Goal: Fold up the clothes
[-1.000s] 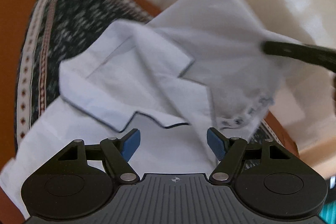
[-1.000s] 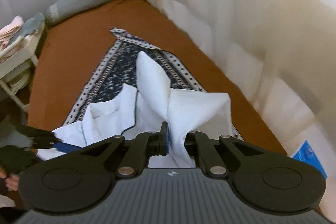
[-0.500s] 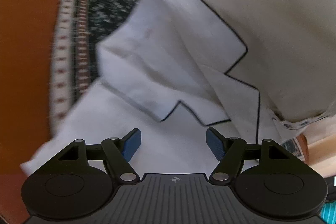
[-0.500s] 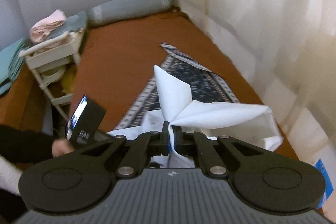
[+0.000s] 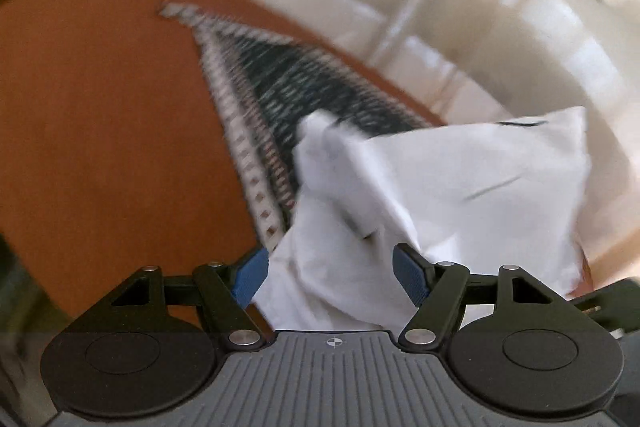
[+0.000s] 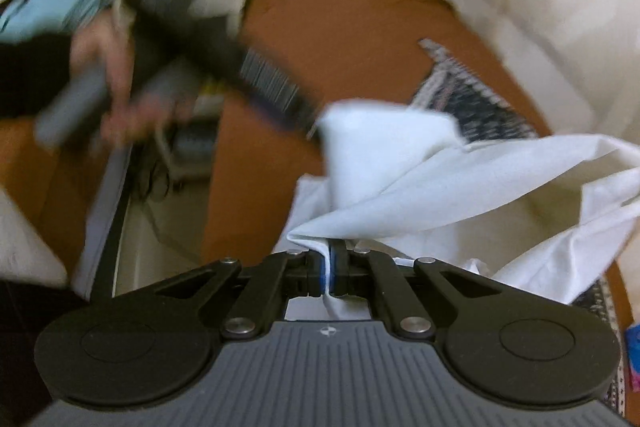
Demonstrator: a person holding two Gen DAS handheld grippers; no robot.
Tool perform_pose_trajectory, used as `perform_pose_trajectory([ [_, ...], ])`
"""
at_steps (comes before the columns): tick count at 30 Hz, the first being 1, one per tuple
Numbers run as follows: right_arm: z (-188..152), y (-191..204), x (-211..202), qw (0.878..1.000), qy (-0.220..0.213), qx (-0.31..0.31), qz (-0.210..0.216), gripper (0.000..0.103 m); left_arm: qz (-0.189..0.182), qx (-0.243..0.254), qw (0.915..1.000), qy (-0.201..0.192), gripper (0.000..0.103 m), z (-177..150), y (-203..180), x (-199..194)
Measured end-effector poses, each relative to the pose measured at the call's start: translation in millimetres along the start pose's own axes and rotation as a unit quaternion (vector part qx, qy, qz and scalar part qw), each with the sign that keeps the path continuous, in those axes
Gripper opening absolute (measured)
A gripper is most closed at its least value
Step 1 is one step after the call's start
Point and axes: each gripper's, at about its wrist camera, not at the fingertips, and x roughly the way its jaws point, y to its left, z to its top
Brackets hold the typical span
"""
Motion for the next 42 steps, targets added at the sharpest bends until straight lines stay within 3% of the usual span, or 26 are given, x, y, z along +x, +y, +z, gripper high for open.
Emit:
perform_pose_trajectory([
  [4,-15,28,36,0.999,0.028,-0.017,0.021,0.003,-0.017,0.096,0.9952,0.004,0.084,-1,-33,-4],
  [7,-32,45,69,0.998,0.052,-0.027,0.031,0.003,-0.007,0.137,0.9903,0.019,0.084,-13,-46,11],
  [11,-49,53,87,0.998,0.053,-0.018,0.014,0.008,0.005,0.147,0.9885,0.037,0.084,-29,-38,18],
  [14,-47,51,56,1.000,0.021,0.007,0.004,0.013,-0.001,0.134,0.9905,0.032,0.084,-34,-27,2],
  [16,-46,49,22,0.999,-0.013,0.036,-0.016,0.038,-0.011,0.134,0.9903,0.036,0.084,-36,-25,-10],
  [18,-45,49,-10,0.996,-0.047,0.068,-0.039,0.048,-0.023,0.150,0.9879,0.033,0.084,-39,-31,-20],
  [22,-44,47,-51,0.979,-0.084,0.135,-0.127,0.050,-0.044,0.186,0.9815,0.013,0.084,-48,-55,-27],
  [24,-42,42,-57,0.965,-0.088,0.178,-0.171,0.062,-0.047,0.209,0.9767,0.006,0.085,-53,-68,-22],
  [27,-43,40,-52,0.954,-0.087,0.214,-0.190,0.064,-0.027,0.249,0.9681,-0.001,0.085,-65,-79,-7],
  [30,-47,44,-30,0.949,-0.069,0.230,-0.205,0.064,0.001,0.246,0.9694,-0.003,0.083,-72,-77,14],
  [35,-51,44,3,0.931,-0.065,0.275,-0.231,0.063,0.017,0.142,0.9895,-0.018,0.076,-58,-56,32],
  [36,-51,41,6,0.928,-0.064,0.283,-0.235,0.063,0.016,0.117,0.9927,-0.024,0.061,-54,-51,33],
  [37,-52,38,7,0.924,-0.062,0.291,-0.239,0.053,0.019,0.104,0.9939,-0.030,0.048,-49,-48,34],
  [38,-53,35,8,0.921,-0.061,0.298,-0.242,0.033,0.021,0.097,0.9946,-0.032,0.017,-45,-45,34],
  [39,-54,32,9,0.918,-0.059,0.306,-0.246,0.007,0.032,0.085,0.9953,-0.035,0.005,-41,-41,33],
  [42,-58,29,-12,0.914,-0.068,0.305,-0.258,0.005,0.054,0.037,0.9954,-0.070,0.005,-35,-21,12],
])
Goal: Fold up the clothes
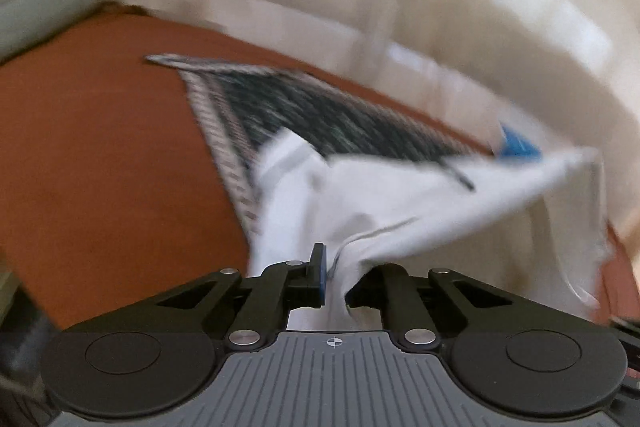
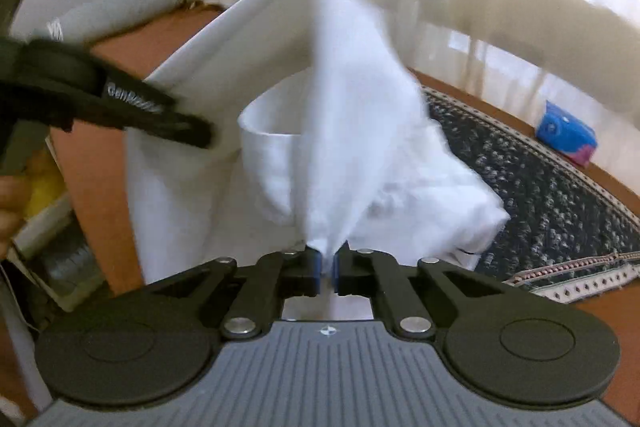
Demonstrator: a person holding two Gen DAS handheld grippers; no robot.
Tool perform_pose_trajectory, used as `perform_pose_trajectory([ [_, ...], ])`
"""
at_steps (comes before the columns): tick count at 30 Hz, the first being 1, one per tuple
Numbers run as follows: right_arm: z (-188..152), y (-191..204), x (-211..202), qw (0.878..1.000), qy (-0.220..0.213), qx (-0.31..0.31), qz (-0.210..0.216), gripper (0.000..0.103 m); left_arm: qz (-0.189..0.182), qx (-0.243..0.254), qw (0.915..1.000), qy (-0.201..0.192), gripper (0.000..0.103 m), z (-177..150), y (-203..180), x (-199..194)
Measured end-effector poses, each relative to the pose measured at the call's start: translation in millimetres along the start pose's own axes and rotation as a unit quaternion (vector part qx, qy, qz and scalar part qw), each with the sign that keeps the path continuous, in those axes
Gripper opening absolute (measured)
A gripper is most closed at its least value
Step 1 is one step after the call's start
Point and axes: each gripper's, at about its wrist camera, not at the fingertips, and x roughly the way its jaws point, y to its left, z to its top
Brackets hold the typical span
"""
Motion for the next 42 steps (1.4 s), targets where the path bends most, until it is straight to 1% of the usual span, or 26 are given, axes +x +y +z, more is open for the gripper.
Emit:
perform_pose_trajectory([
  [3,-1,-19,-38,1.000,-0.024,-0.018,-0.006,0.004,0.018,-0.039,0.9988,-0.024,0.004,2,22,-21],
  [6,-13,-28,-51,0.999,-0.011,-0.048,0.013,0.004,0.038,-0.042,0.9984,-0.002,0.006,-11,35,-19],
  [8,-33,-17,-46,0.996,0.010,-0.086,0.035,0.004,0.061,-0.048,0.9968,0.018,0.007,-27,43,-8],
  [11,-68,3,-23,0.986,0.049,-0.148,0.065,0.004,0.086,-0.064,0.9932,0.047,0.018,-50,57,11],
  [12,-81,8,-11,0.981,0.064,-0.171,0.071,0.004,0.090,-0.068,0.9921,0.054,0.026,-56,61,17],
  [14,-101,13,7,0.974,0.083,-0.196,0.080,0.004,0.098,-0.077,0.9899,0.067,0.038,-68,70,29],
  [15,-107,13,13,0.972,0.089,-0.199,0.087,0.004,0.096,-0.087,0.9890,0.071,0.044,-68,73,31],
  [16,-111,12,18,0.971,0.094,-0.198,0.095,0.007,0.088,-0.097,0.9887,0.074,0.048,-66,76,29],
  [17,-110,9,16,0.972,0.092,-0.191,0.104,0.007,0.077,-0.104,0.9891,0.070,0.056,-63,79,22],
  [18,-106,4,12,0.973,0.086,-0.182,0.114,0.008,0.070,-0.104,0.9900,0.065,0.060,-60,80,15],
  [19,-100,-5,5,0.976,0.080,-0.159,0.125,0.017,0.066,-0.100,0.9910,0.059,0.063,-59,81,5],
  [20,-93,-17,-4,0.979,0.075,-0.128,0.138,0.025,0.064,-0.096,0.9918,0.054,0.068,-56,83,-4],
  [21,-86,-29,-12,0.982,0.069,-0.096,0.150,0.043,0.061,-0.095,0.9924,0.050,0.074,-54,84,-14],
  [22,-80,-42,-20,0.983,0.064,-0.061,0.161,0.051,0.058,-0.094,0.9928,0.046,0.073,-52,84,-21],
  [23,-74,-55,-28,0.984,0.058,-0.027,0.169,0.051,0.056,-0.093,0.9932,0.043,0.072,-50,85,-29],
  [24,-69,-63,-33,0.984,0.055,-0.010,0.171,0.051,0.053,-0.091,0.9936,0.040,0.072,-48,85,-36],
  [26,-59,-74,-38,0.984,0.052,0.007,0.171,0.051,0.055,-0.089,0.9941,0.030,0.073,-48,79,-48],
  [28,-58,-67,-49,0.984,0.048,-0.004,0.171,0.051,0.056,-0.093,0.9937,0.029,0.072,-46,75,-54],
  [29,-60,-60,-54,0.983,0.046,-0.009,0.175,0.051,0.055,-0.105,0.9924,0.032,0.072,-48,75,-55],
  [31,-61,-49,-52,0.981,0.048,-0.014,0.186,0.051,0.050,-0.122,0.9905,0.039,0.071,-50,76,-59],
  [32,-61,-44,-49,0.980,0.051,-0.019,0.194,0.050,0.040,-0.119,0.9912,0.041,0.070,-50,72,-62],
  [35,-61,-34,-46,0.978,0.053,-0.026,0.201,0.050,0.009,-0.112,0.9926,0.046,0.071,-48,61,-70],
  [37,-62,-37,-40,0.978,0.056,-0.019,0.202,0.050,-0.018,-0.122,0.9914,0.045,0.072,-51,54,-78],
  [39,-63,-40,-37,0.977,0.064,-0.016,0.200,0.050,-0.049,-0.135,0.9879,0.059,0.072,-56,44,-76],
  [41,-66,-43,-35,0.977,0.074,-0.022,0.198,0.051,-0.055,-0.120,0.9890,0.066,0.072,-61,32,-64],
  [42,-68,-42,-33,0.977,0.081,-0.027,0.197,0.052,-0.046,-0.113,0.9901,0.070,0.072,-63,27,-54],
])
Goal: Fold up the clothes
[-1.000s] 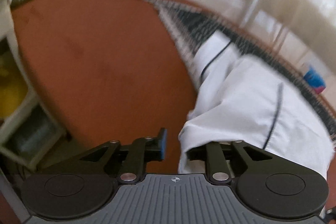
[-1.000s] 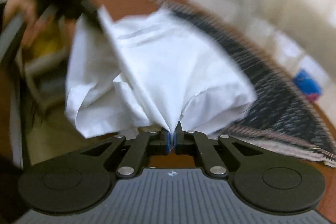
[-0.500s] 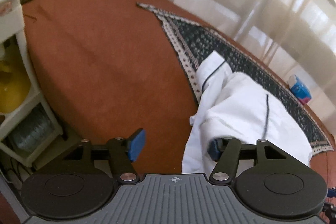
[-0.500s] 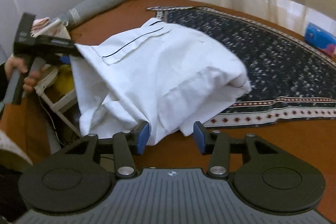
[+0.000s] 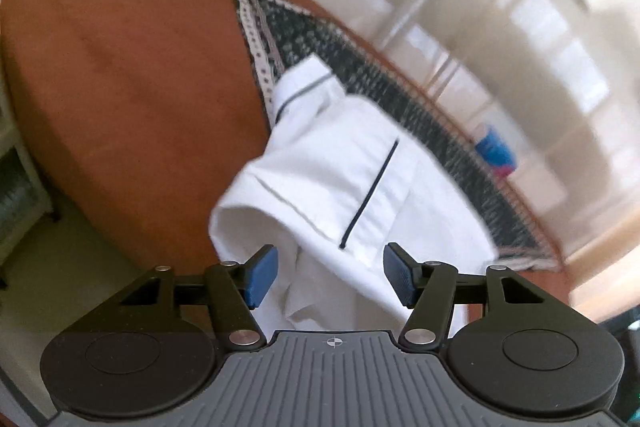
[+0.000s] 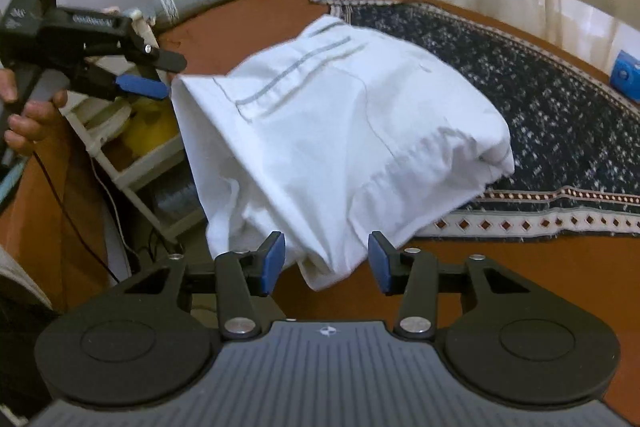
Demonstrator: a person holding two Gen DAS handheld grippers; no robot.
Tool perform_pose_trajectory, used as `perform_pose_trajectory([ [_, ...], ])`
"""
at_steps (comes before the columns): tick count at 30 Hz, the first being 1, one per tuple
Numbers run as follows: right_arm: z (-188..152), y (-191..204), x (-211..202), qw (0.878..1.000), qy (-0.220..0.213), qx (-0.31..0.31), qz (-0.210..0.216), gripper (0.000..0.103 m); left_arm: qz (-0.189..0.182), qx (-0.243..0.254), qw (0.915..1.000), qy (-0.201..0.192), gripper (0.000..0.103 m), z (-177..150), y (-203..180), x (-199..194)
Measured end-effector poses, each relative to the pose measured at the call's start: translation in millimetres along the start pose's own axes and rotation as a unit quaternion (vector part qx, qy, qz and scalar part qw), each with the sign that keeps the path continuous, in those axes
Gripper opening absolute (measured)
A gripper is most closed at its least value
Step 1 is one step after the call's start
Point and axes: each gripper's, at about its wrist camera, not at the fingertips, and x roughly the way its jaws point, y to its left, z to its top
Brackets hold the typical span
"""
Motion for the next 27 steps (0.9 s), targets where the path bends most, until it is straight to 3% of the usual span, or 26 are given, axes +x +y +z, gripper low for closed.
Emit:
perform_pose_trajectory([
  [7,-12,14,33,0.999,0.039,-0.005,-0.004,0.054,0.028,-0.071,0.9970,-0.014,0.068,3,15,42],
  [8,-11,15,34,0.999,0.032,0.001,-0.009,0.053,0.032,-0.070,0.9967,-0.027,0.051,4,14,38],
  [9,-9,16,33,1.000,0.022,0.008,-0.013,0.048,0.035,-0.072,0.9960,-0.040,0.013,7,15,33],
  [10,-8,17,32,1.000,0.013,0.015,-0.018,0.021,0.039,-0.073,0.9951,-0.053,0.009,9,15,29],
  [11,-6,20,29,1.000,0.004,0.012,-0.021,0.007,0.041,-0.075,0.9942,-0.066,0.007,12,18,22],
  [12,-3,23,25,1.000,-0.004,0.004,-0.024,0.005,0.043,-0.076,0.9931,-0.079,0.005,15,21,16],
  [15,4,38,12,0.999,-0.030,-0.044,0.003,0.005,0.065,-0.061,0.9924,-0.085,0.005,25,26,16],
  [17,5,43,18,0.997,-0.014,-0.066,0.030,0.009,0.084,-0.059,0.9916,-0.078,0.005,27,36,25],
  [19,5,37,26,0.997,0.017,-0.058,0.053,0.024,0.100,-0.059,0.9915,-0.059,0.005,26,48,37],
  [20,5,33,30,0.996,0.033,-0.051,0.065,0.025,0.101,-0.066,0.9912,-0.054,0.005,25,52,40],
  [22,8,15,18,0.997,0.022,-0.010,0.077,0.028,0.102,-0.080,0.9905,-0.045,0.005,23,60,46],
  [24,13,-9,3,0.997,-0.004,0.044,0.069,0.041,0.103,-0.086,0.9899,-0.046,0.005,23,61,48],
  [27,22,-53,-6,0.989,-0.040,0.139,0.041,0.043,0.106,-0.079,0.9904,-0.042,0.005,25,60,52],
])
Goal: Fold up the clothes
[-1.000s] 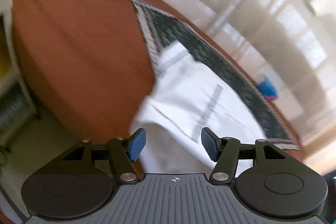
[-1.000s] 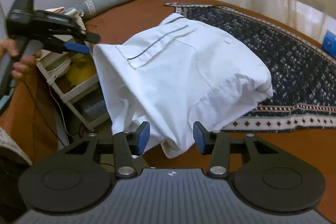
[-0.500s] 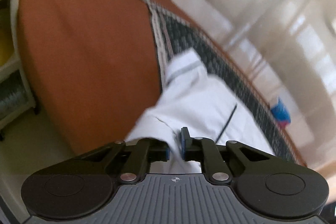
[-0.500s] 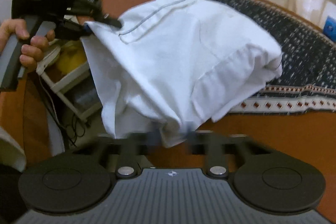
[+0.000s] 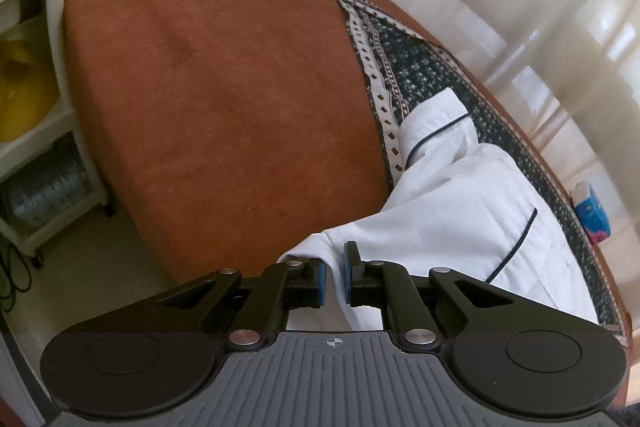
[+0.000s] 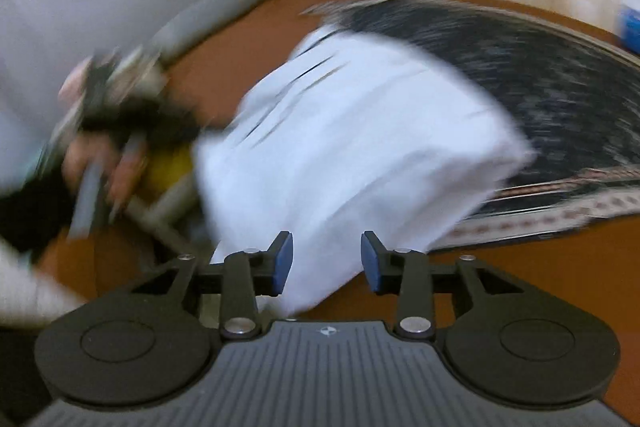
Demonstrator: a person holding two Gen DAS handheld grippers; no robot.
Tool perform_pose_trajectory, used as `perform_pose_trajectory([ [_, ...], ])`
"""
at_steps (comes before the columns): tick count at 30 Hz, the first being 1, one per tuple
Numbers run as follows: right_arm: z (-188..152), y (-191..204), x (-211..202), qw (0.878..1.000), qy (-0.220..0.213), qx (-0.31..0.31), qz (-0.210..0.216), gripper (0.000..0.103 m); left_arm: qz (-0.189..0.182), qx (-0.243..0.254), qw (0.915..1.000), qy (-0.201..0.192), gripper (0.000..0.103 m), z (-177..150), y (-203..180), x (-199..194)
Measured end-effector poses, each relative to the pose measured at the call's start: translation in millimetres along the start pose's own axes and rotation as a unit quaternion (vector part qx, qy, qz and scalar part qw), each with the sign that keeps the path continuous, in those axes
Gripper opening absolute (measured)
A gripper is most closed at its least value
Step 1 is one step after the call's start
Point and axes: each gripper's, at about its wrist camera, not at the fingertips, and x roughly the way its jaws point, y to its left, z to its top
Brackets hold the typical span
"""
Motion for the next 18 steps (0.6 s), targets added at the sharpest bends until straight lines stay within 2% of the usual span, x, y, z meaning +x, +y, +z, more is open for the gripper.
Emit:
perform_pose_trajectory([
  [2,11,-26,3,0.997,-0.024,0.071,-0.005,0.049,0.000,-0.002,1.0000,0.003,0.005,0,1,1],
  [3,14,-35,8,0.995,-0.027,0.097,0.000,0.057,0.000,-0.003,1.0000,0.004,0.006,1,1,2],
  [6,20,-58,26,0.987,-0.025,0.159,0.026,0.058,0.000,-0.003,1.0000,0.007,0.010,3,2,1],
  [8,23,-66,38,0.983,-0.023,0.179,0.040,0.057,-0.002,-0.003,1.0000,0.007,0.013,4,1,0],
  [9,26,-68,41,0.982,-0.024,0.181,0.045,0.040,-0.003,-0.004,1.0000,0.007,0.014,6,1,0],
  [10,31,-68,39,0.984,-0.031,0.172,0.045,0.027,-0.008,-0.006,0.9999,0.006,0.014,7,0,0],
  [13,49,-66,24,0.988,-0.064,0.133,0.037,0.021,-0.026,-0.002,0.9997,0.002,0.014,10,-11,4],
  [15,63,-67,19,0.990,-0.079,0.111,0.022,0.020,-0.034,0.014,0.9993,-0.004,0.017,12,-23,12],
  [18,76,-82,29,0.992,-0.083,0.092,-0.022,0.020,-0.048,0.019,0.9987,-0.001,0.017,16,-39,30],
])
